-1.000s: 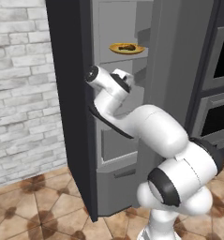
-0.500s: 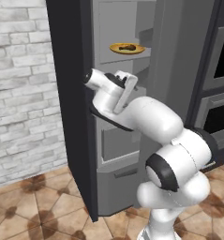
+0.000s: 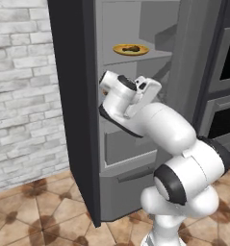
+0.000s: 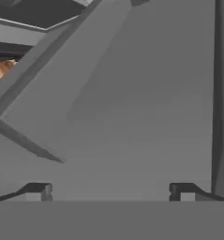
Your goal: Retrieve the chicken drumstick from the fridge and place it on the saucepan with marinade on the stove.
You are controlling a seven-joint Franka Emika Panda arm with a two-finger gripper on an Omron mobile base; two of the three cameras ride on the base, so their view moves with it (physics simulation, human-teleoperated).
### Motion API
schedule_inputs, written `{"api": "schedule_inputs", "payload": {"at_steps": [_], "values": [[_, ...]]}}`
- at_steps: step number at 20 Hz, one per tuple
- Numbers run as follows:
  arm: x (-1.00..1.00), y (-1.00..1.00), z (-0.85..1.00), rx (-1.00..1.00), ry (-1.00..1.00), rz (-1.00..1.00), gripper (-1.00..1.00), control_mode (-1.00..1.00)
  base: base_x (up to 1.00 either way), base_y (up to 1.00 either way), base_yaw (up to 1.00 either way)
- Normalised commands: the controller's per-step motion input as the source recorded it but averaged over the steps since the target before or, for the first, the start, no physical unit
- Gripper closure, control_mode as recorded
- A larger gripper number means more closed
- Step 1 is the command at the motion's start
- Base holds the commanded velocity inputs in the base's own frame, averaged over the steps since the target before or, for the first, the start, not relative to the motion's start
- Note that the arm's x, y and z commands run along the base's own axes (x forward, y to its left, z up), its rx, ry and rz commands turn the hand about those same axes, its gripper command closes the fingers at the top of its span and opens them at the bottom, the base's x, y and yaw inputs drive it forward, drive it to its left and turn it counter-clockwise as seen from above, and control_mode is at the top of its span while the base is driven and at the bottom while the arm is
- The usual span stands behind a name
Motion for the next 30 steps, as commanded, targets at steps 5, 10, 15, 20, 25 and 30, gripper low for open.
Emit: {"api": "schedule_inputs", "payload": {"at_steps": [5,10,15,20,25,30], "values": [[-0.69,-1.0,-0.07,0.0,0.0,-0.3,-1.0,-1.0,0.0,0.0,0.0],[-0.61,-1.0,-0.1,0.0,0.0,-0.3,-1.0,-1.0,0.0,0.0,0.0],[-0.56,-1.0,-0.13,0.0,0.0,-0.3,-1.0,-1.0,0.0,0.0,0.0],[-0.39,-1.0,-0.09,0.0,0.0,-0.28,-1.0,-1.0,0.0,0.0,0.0],[-0.1,-0.98,-0.01,0.0,0.0,-0.22,-1.0,-1.0,0.0,0.0,0.0],[0.03,-0.89,0.0,0.06,0.0,-0.15,-1.0,-1.0,0.0,0.0,0.0]]}}
